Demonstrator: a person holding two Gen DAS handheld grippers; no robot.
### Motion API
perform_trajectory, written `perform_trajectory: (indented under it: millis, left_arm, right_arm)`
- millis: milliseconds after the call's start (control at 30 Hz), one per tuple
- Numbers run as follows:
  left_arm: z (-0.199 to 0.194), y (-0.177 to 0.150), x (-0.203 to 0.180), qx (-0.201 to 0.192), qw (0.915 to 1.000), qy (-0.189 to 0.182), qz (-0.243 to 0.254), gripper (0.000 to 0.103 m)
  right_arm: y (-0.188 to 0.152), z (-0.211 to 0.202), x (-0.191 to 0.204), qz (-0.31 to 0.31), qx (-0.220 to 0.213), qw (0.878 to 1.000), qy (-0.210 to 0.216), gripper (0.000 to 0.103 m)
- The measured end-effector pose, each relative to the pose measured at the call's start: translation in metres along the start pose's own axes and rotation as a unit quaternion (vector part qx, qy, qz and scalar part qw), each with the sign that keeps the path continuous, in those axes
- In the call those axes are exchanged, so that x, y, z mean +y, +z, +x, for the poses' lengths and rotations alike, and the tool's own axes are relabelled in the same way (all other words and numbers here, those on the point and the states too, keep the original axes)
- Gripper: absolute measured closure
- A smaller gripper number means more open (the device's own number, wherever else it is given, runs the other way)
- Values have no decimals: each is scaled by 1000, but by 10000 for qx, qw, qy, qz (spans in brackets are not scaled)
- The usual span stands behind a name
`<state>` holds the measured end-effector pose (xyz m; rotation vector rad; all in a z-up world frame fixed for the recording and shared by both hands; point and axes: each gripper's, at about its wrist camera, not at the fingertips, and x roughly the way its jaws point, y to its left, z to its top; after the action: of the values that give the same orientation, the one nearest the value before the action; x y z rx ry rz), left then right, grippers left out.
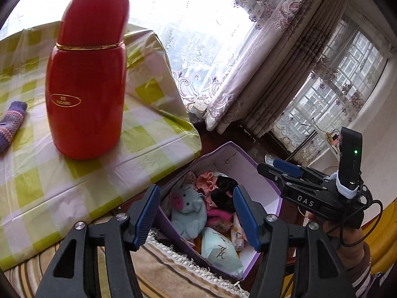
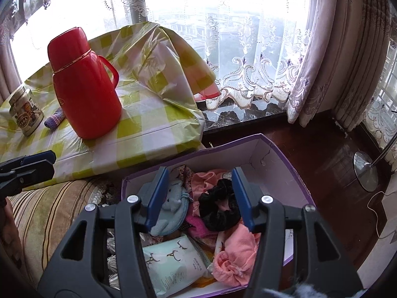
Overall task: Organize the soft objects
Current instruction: 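Move both tools back over the purple knit sock on the table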
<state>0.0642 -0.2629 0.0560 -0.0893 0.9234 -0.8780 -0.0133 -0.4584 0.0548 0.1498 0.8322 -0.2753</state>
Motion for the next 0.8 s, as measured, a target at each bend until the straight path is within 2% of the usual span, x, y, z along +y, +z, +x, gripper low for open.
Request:
perform_trajectory:
  millis: [267, 533, 800]
  left_arm:
    - [-43, -3, 67, -373, 9958, 512, -664, 41]
    - [-78, -3, 133, -591, 9847, 1046, -1264, 41]
    - [-98, 6, 191, -679, 9709, 1247, -1927, 41]
  right_arm:
    - [-5, -2, 65, -532, 138, 9961, 683, 46]
    - [-5, -3, 141, -1068, 255, 9841, 1396, 46]
    - [23, -4, 205, -1350, 136, 9732, 1856, 46]
